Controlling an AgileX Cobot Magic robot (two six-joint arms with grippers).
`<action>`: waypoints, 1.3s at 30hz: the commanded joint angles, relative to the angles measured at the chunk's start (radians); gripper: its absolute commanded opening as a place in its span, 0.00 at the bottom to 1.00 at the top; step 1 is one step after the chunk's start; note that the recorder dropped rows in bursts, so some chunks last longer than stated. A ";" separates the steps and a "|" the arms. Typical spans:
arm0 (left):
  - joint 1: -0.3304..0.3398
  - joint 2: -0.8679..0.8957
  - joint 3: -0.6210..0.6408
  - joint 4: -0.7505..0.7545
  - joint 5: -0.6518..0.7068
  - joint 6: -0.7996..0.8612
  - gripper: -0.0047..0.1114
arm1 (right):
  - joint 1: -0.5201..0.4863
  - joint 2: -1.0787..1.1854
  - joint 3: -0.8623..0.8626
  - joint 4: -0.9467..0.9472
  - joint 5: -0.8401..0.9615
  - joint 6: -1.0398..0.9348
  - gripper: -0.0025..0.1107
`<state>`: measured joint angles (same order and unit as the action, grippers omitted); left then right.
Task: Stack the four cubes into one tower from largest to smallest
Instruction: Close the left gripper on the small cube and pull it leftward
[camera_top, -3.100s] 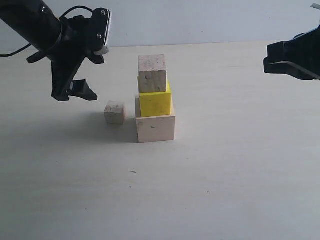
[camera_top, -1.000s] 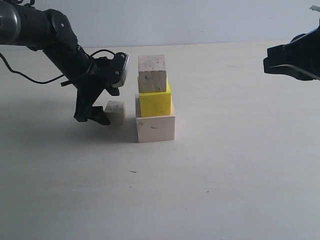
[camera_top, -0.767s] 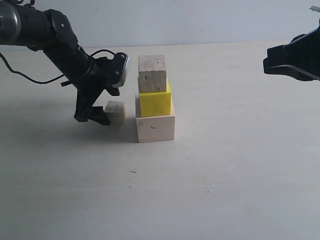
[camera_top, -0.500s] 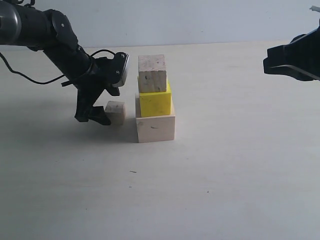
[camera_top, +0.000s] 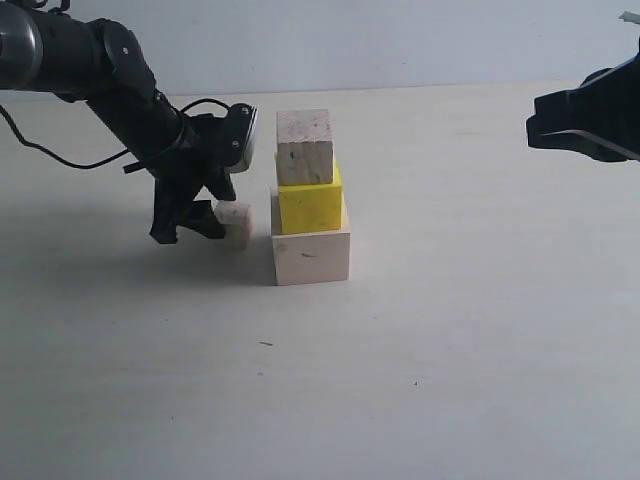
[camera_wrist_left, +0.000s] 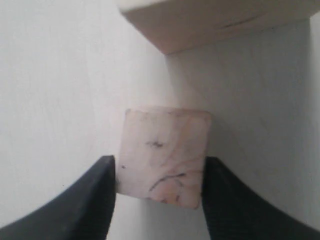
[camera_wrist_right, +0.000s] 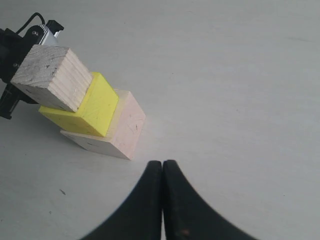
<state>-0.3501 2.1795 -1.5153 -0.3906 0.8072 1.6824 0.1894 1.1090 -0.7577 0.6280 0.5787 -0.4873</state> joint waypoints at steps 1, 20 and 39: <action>0.001 -0.002 -0.006 0.033 0.052 -0.016 0.20 | -0.003 -0.004 0.004 0.000 0.000 -0.009 0.02; 0.201 -0.046 0.029 0.140 0.238 -0.485 0.04 | -0.003 -0.004 0.004 0.000 0.000 -0.009 0.02; 0.233 -0.144 0.061 0.211 0.226 -1.268 0.04 | -0.003 -0.004 0.004 0.000 -0.002 -0.009 0.02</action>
<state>-0.1203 2.0387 -1.4581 -0.2070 1.0131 0.5918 0.1894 1.1090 -0.7577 0.6280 0.5787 -0.4893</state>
